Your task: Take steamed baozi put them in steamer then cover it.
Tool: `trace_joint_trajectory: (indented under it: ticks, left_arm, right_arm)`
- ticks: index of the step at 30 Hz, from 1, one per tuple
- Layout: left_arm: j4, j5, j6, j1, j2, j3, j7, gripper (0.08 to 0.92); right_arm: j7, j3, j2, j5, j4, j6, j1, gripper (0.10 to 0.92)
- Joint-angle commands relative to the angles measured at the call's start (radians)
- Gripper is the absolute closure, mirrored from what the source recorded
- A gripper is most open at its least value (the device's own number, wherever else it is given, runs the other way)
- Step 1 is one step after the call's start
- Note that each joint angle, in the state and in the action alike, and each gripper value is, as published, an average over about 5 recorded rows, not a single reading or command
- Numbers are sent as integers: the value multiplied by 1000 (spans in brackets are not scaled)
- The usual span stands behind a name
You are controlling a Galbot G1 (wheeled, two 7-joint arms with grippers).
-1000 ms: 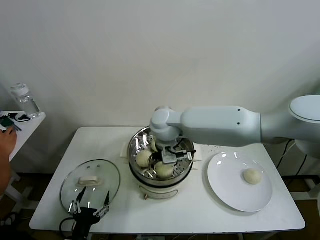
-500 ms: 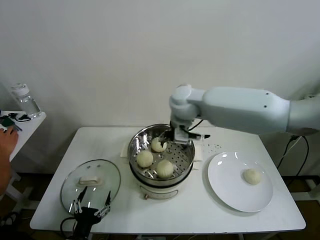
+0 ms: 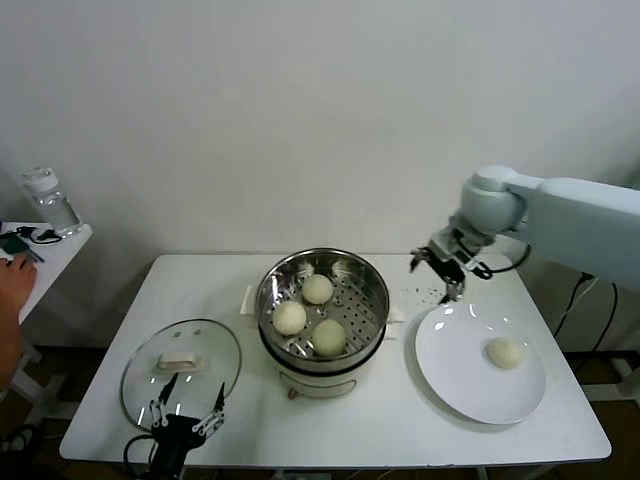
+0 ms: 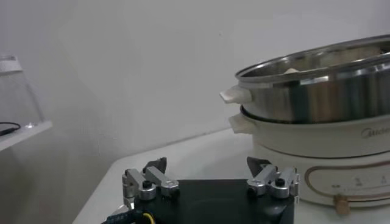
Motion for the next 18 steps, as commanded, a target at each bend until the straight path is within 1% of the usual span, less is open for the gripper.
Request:
trace_joint_trajectory:
  ticks: [1,7,12,18]
  left_arm:
    - [-1,12,1,6,-3,-3,0,177]
    - [1,13,1,15,-6,-10,-1,177]
    - [3,17,3,15,-9,-14,-1,177]
    - [13,27,7,8,-14,-12,-1,177]
  right_arm:
    - [-33,286,-250,-98,-95,-132,-390,203]
    - [-43,514,-240,-246,-192,-92,-650,203]
    - [-45,636,-200,-301,-288,-68,-759,203]
    - [-46,706,-148,-328,-354,-49,-808,203]
